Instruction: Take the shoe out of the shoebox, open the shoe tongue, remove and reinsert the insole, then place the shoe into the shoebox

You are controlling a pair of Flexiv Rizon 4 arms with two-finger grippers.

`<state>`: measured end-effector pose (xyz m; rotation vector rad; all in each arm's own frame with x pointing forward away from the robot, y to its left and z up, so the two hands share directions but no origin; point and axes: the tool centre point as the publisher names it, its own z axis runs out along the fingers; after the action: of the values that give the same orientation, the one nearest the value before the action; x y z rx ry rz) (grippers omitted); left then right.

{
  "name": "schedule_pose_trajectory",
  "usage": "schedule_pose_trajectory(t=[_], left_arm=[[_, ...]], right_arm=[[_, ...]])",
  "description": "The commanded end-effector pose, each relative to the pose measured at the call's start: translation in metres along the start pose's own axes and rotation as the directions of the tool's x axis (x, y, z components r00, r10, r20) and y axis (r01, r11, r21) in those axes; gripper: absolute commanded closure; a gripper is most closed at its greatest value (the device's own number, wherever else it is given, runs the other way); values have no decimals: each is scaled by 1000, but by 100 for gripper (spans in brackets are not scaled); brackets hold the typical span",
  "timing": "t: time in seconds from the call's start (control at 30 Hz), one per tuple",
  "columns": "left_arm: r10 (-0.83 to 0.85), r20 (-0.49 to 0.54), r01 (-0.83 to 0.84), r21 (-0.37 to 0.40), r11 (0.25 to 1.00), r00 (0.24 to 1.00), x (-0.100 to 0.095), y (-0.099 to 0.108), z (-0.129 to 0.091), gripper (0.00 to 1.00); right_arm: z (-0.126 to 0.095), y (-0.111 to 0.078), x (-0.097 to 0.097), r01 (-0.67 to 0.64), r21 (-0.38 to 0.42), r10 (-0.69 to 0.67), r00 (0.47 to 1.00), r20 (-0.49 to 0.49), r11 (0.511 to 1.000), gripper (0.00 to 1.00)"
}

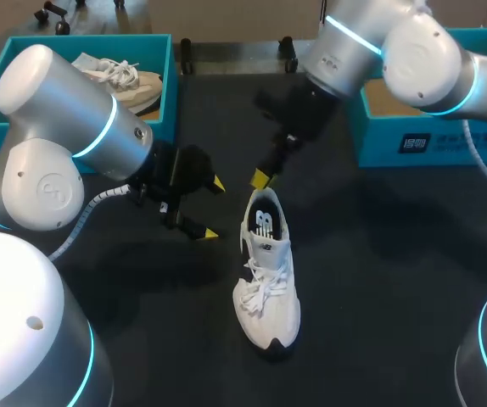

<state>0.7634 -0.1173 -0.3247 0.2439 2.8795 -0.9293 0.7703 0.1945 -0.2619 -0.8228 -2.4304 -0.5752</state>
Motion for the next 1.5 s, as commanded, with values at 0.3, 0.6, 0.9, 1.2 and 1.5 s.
schedule_pose_trajectory(t=[0.3, 0.6, 0.9, 1.2, 1.5], left_arm=[[1, 2, -1, -4, 1000, 1000, 1, -1, 0, 0], [1, 2, -1, -4, 1000, 1000, 1, -1, 0, 0], [1, 2, -1, -4, 1000, 1000, 1, -1, 0, 0], [13, 22, -13, 16, 1000, 1000, -1, 6, -30, 0], [-8, 19, 7, 9, 1000, 1000, -13, 21, -55, 0]], right_arm=[[-14, -21, 16, -191, -179, 206, 976, 72, 965, 100], [-14, -22, 22, -306, -206, 336, 932, 134, 930, 100], [-14, -22, 22, -306, -206, 336, 932, 134, 930, 100], [-5, -24, 16, -374, -264, 438, 865, 247, 889, 100], [15, -22, 5, -452, -306, 539, 775, 330, 838, 100]])
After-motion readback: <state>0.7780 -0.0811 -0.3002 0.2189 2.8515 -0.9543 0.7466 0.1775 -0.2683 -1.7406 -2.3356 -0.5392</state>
